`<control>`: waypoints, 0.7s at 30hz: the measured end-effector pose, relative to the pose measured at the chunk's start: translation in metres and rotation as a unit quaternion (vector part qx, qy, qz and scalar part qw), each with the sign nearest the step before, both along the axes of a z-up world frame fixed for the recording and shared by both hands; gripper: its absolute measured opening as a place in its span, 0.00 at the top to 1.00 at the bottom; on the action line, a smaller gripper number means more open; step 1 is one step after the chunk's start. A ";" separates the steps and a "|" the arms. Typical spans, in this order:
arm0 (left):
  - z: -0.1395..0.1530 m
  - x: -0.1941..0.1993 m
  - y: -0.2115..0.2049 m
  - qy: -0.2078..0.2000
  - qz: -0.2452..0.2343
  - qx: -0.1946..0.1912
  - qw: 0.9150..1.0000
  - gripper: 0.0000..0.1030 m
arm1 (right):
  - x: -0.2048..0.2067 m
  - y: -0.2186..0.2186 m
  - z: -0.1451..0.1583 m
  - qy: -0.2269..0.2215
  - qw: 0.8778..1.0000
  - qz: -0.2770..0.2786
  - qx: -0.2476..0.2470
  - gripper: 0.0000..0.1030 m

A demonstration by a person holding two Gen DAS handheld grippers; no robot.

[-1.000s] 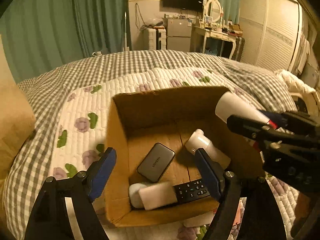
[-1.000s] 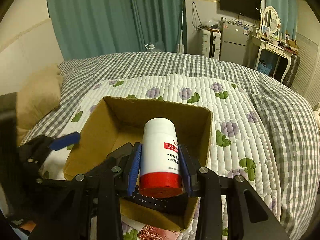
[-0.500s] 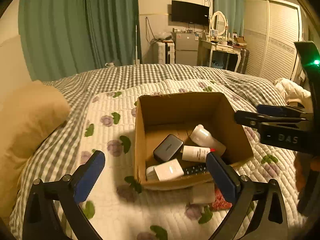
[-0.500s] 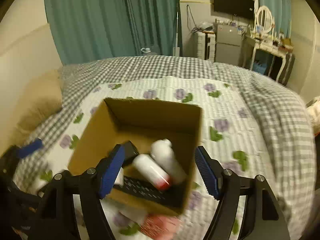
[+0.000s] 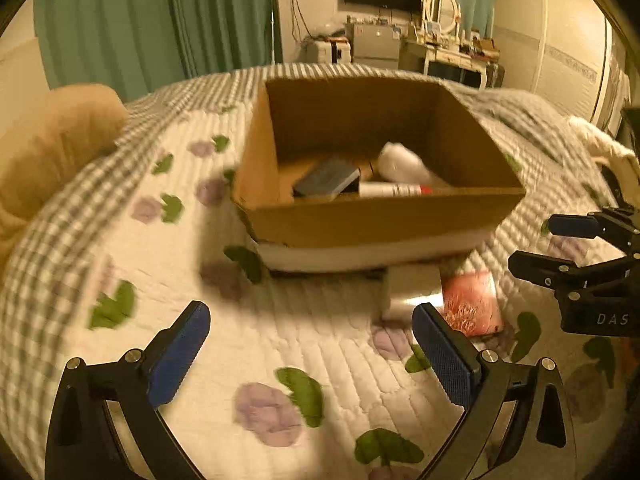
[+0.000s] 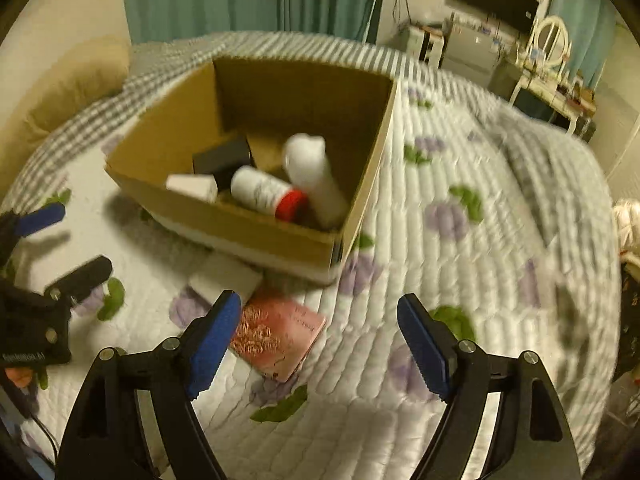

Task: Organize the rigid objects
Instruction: 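Grasp the white charger block with the left tool while the right grasps the pink card case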

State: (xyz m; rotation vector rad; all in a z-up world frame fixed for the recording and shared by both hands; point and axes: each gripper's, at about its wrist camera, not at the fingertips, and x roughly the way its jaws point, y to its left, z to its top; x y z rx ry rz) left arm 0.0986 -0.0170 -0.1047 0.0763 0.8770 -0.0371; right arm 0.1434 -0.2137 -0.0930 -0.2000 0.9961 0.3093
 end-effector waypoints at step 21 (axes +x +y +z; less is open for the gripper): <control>-0.061 0.053 -0.064 0.071 -0.070 -0.042 0.994 0.49 | 0.012 -0.016 -0.024 0.042 0.999 -0.034 0.002 0.22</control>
